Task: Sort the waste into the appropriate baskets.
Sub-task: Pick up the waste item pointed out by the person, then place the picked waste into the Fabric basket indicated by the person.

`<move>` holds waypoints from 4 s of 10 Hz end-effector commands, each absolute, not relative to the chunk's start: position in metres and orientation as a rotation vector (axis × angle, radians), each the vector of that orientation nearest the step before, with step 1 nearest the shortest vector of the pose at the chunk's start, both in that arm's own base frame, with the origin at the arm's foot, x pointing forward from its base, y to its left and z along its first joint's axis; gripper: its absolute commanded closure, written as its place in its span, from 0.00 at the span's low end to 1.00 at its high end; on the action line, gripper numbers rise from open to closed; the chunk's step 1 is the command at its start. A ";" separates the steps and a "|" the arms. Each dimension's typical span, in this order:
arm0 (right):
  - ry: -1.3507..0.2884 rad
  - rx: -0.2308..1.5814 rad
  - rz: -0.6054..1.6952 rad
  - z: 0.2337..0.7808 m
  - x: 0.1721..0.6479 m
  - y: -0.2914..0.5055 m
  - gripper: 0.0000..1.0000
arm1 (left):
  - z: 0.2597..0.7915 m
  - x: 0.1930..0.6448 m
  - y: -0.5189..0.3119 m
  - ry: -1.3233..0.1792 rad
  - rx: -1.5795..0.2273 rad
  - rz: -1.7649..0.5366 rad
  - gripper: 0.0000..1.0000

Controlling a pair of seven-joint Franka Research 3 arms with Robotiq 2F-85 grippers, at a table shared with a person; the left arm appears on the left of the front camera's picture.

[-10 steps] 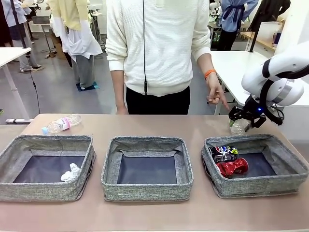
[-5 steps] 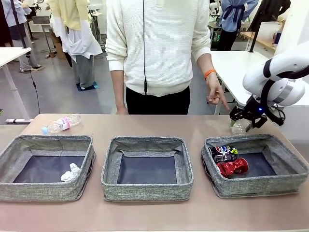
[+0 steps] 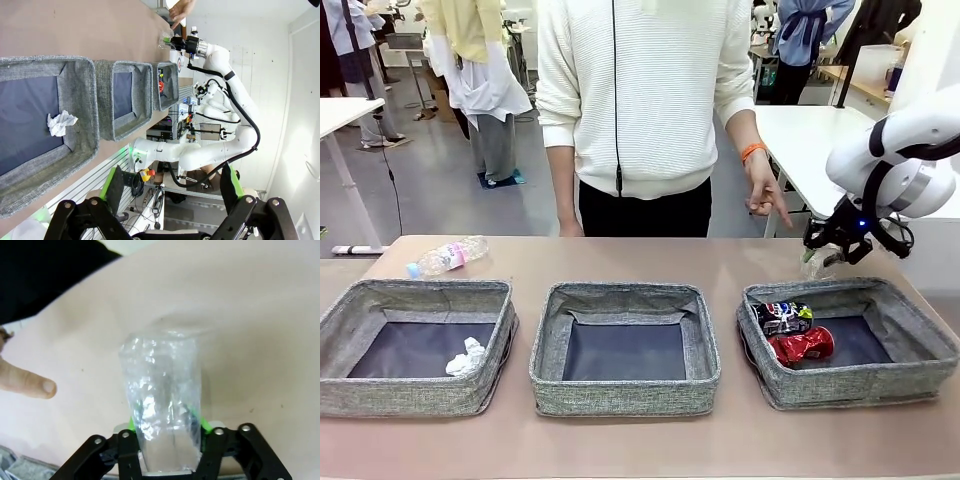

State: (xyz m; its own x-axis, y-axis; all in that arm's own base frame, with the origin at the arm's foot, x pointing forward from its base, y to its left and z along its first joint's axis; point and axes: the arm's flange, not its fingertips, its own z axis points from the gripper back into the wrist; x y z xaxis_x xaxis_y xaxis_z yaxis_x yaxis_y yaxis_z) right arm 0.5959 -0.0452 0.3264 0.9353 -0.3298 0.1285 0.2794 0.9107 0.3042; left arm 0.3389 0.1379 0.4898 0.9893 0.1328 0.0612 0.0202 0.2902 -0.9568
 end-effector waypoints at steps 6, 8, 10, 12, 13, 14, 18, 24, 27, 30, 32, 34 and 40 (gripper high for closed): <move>-0.344 0.283 -0.333 0.541 0.452 0.015 0.75 | 0.493 0.339 0.138 -0.146 -1.289 0.082 0.00; -0.426 0.272 -0.086 0.568 0.371 0.051 0.75 | 0.493 0.339 0.138 -0.146 -1.289 0.082 0.00; -0.348 0.408 0.052 0.553 0.340 0.069 0.75 | 0.493 0.339 0.138 -0.146 -1.289 0.082 0.00; -0.392 0.286 -0.116 0.580 0.370 0.059 0.75 | 0.493 0.339 0.138 -0.146 -1.289 0.082 0.00; -0.392 0.286 -0.116 0.580 0.370 0.059 0.75 | 0.493 0.339 0.138 -0.146 -1.289 0.082 0.00; -0.384 0.319 -0.047 0.574 0.344 0.070 0.75 | 0.493 0.339 0.138 -0.146 -1.289 0.082 0.00; -0.193 0.293 -0.297 0.648 0.368 0.189 0.75 | 0.493 0.339 0.138 -0.146 -1.289 0.082 0.00; -0.127 0.342 -0.141 0.761 0.328 0.335 0.75 | 0.493 0.339 0.138 -0.146 -1.289 0.082 0.00; -0.107 0.360 -0.088 0.761 0.307 0.359 0.75 | 0.493 0.339 0.138 -0.146 -1.289 0.082 0.00; -0.119 0.370 -0.065 0.761 0.304 0.358 0.75 | 0.493 0.339 0.138 -0.146 -1.289 0.082 0.00; -0.119 0.370 -0.065 0.761 0.304 0.358 0.75 | 0.493 0.339 0.138 -0.146 -1.289 0.082 0.00; -0.119 0.370 -0.065 0.761 0.304 0.358 0.75 | 0.493 0.339 0.138 -0.146 -1.289 0.082 0.00; -0.119 0.370 -0.065 0.761 0.304 0.358 0.75 | 0.493 0.339 0.138 -0.146 -1.289 0.082 0.00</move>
